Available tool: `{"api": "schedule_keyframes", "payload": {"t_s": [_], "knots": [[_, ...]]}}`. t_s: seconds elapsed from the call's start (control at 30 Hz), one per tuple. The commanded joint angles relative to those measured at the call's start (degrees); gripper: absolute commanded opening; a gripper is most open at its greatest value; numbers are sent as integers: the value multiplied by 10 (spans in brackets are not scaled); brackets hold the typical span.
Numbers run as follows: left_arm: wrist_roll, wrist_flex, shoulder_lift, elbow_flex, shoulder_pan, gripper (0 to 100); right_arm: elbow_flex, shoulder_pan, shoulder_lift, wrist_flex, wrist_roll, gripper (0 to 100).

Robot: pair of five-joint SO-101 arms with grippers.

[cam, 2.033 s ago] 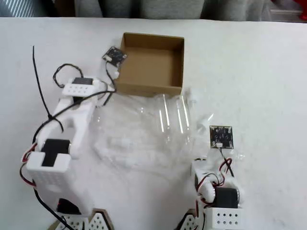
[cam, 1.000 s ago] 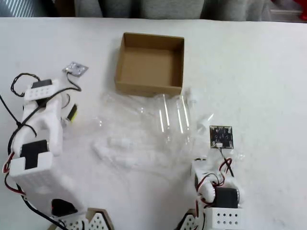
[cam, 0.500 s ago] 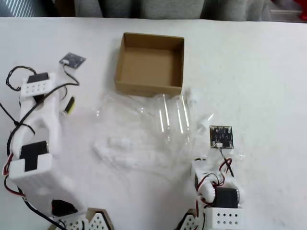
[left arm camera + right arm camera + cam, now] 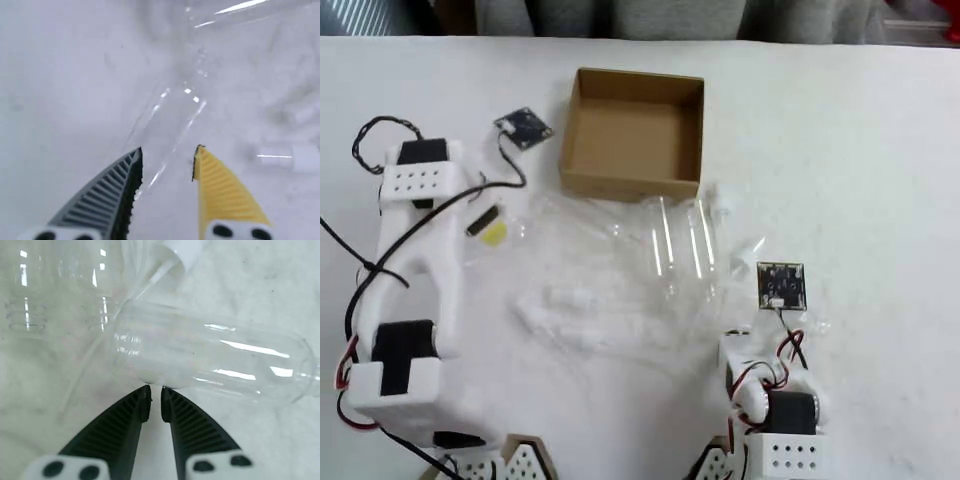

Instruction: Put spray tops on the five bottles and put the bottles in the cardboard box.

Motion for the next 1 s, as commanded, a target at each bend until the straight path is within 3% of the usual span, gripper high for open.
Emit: {"api": "schedule_keyframes", "payload": {"t_s": [0.0, 0.2, 0.43, 0.73, 0.97], "knots": [[-48, 37, -37, -28, 20, 225, 4, 5, -6, -1, 7, 21], [-119, 57, -36, -28, 37, 244, 4, 5, -6, -1, 7, 21], [-115, -12, -35, -28, 33, 325, 4, 5, -6, -1, 7, 21], [-119, -83, 12, -36, 22, 317, 4, 5, -6, -1, 7, 21], [-120, -88, 100, -75, 17, 317, 4, 5, -6, -1, 7, 21]]}}
